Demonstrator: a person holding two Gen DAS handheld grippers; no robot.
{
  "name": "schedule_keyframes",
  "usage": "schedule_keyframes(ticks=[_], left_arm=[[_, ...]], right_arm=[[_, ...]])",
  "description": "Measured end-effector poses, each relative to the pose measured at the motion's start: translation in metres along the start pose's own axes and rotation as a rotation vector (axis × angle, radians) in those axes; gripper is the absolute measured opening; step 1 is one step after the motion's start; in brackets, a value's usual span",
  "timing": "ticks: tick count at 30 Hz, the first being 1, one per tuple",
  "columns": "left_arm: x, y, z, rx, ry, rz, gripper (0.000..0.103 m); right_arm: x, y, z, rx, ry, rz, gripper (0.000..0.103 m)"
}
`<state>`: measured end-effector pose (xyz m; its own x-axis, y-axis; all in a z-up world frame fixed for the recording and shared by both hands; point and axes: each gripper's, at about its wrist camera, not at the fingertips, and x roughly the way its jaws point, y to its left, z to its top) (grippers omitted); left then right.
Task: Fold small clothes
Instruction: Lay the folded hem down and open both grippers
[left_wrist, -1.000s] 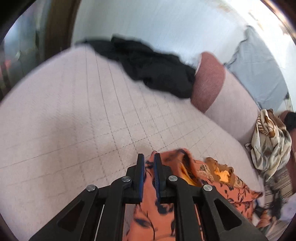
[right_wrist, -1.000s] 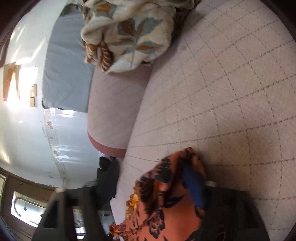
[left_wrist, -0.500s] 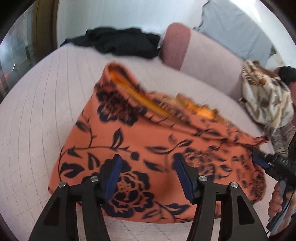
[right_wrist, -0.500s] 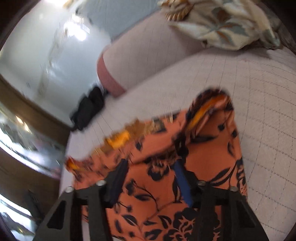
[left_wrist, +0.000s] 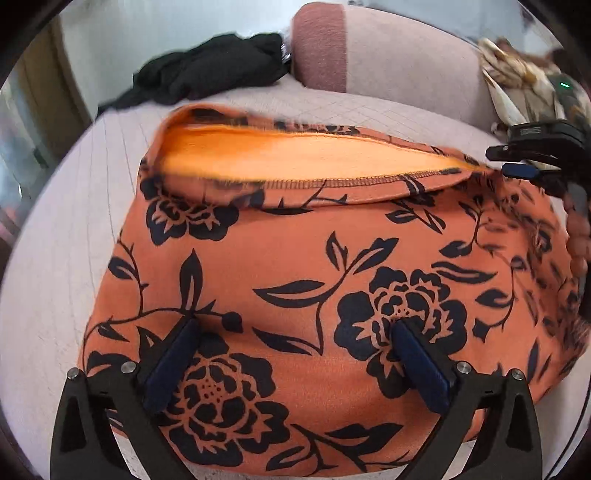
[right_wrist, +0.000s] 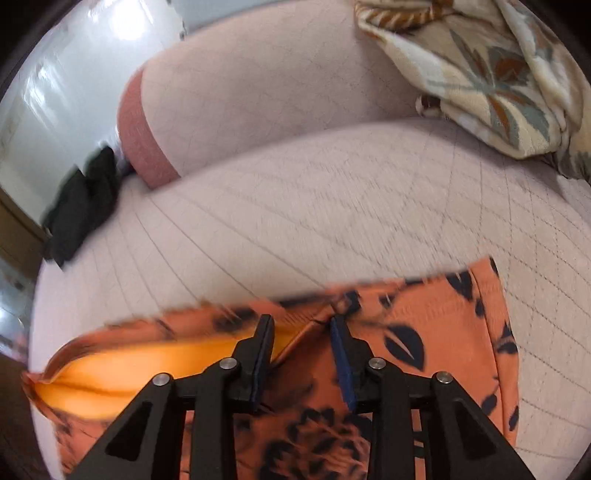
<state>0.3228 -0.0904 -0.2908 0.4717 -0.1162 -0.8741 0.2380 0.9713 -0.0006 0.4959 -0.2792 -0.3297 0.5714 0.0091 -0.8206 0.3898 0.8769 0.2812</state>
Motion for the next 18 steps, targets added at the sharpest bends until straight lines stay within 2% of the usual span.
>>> schedule_keyframes(ticks=[3, 5, 7, 9, 10, 12, 14, 16, 18], left_arm=[[0.000, 0.000, 0.003, -0.016, 0.028, 0.003, 0.103], [0.000, -0.003, 0.003, 0.001, 0.040, 0.017, 0.103], [-0.005, 0.001, 0.007, -0.003, 0.063, -0.019, 0.103], [-0.020, 0.019, 0.009, -0.088, 0.016, -0.042, 0.103], [-0.028, 0.029, 0.007, -0.117, -0.004, -0.026, 0.103], [-0.034, 0.048, 0.007, -0.161, -0.031, 0.058, 0.103], [-0.024, 0.059, 0.007, -0.167, 0.012, 0.104, 0.103], [-0.009, 0.064, 0.005, -0.165, 0.076, 0.104, 0.103], [-0.007, 0.065, 0.006, -0.171, 0.073, 0.092, 0.103]], right_arm=[[-0.023, 0.019, -0.010, -0.048, -0.013, 0.102, 0.033], [-0.030, 0.032, -0.018, -0.094, 0.018, 0.154, 0.033], [-0.035, 0.047, -0.035, -0.141, 0.069, 0.212, 0.033], [-0.038, 0.058, -0.055, -0.173, 0.116, 0.271, 0.033], [-0.036, 0.065, -0.063, -0.188, 0.146, 0.294, 0.033], [-0.026, 0.083, -0.077, -0.233, 0.197, 0.286, 0.033], [-0.009, 0.099, -0.082, -0.267, 0.242, 0.254, 0.033], [0.008, 0.113, -0.079, -0.287, 0.251, 0.218, 0.034], [0.017, 0.125, -0.065, -0.294, 0.211, 0.208, 0.034]])
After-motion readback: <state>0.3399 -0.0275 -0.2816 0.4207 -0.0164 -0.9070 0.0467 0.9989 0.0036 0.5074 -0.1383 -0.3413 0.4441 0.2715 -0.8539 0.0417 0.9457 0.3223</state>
